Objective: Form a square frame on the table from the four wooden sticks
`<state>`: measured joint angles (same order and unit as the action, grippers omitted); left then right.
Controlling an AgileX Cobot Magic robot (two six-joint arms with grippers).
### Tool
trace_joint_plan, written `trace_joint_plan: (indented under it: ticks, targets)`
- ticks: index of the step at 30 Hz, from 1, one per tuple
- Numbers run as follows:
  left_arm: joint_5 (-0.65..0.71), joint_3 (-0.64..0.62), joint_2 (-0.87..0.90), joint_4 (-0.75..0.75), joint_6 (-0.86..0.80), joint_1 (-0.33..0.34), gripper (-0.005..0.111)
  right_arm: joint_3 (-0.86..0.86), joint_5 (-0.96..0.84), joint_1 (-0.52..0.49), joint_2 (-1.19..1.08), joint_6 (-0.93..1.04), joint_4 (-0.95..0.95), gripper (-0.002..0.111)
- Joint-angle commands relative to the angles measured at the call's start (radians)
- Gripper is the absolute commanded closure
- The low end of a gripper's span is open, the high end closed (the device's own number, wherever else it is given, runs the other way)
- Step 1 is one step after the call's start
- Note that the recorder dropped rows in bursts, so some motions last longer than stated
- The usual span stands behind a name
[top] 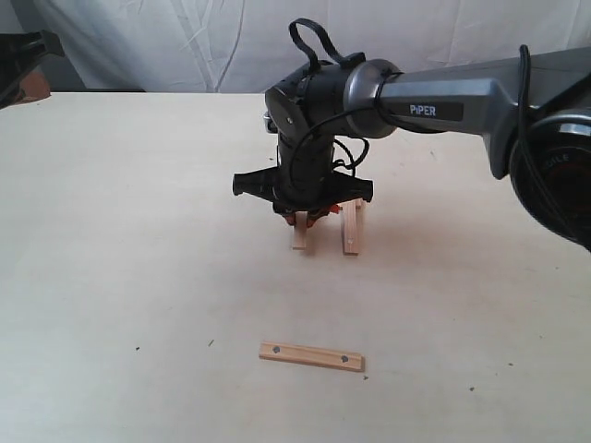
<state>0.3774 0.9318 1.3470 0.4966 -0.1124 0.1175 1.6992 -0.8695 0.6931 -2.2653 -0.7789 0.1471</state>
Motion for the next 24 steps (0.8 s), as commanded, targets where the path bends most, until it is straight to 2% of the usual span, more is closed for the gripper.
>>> trace_joint_plan:
  ticks: [1,4,6,14,17,21,24]
  targets:
    - [-0.020,-0.006,-0.002,0.004,0.000,0.001,0.107,-0.002,-0.011,-0.005,0.004,0.026,0.006,0.078]
    - [-0.020,-0.006,-0.002,0.004,0.000,0.001,0.107,-0.002,-0.011,-0.005,0.004,0.036,0.006,0.065]
    - [-0.020,-0.006,-0.002,0.004,0.000,0.001,0.107,-0.002,-0.008,-0.005,0.004,0.039,0.006,0.061]
    - [-0.018,-0.006,-0.002,0.009,-0.002,-0.004,0.107,0.019,-0.053,-0.018,0.067,0.055,-0.006,0.061]
    - [-0.014,-0.006,-0.002,0.003,-0.063,-0.047,0.107,0.019,-0.106,-0.075,0.136,0.209,-0.092,0.071]
    - [-0.002,-0.006,-0.002,0.003,-0.191,-0.177,0.107,-0.014,-0.219,-0.189,0.231,0.273,-0.091,0.106]
    - [0.030,-0.006,-0.002,-0.001,-0.268,-0.305,0.107,-0.103,-0.219,-0.273,0.317,0.322,-0.076,0.108]
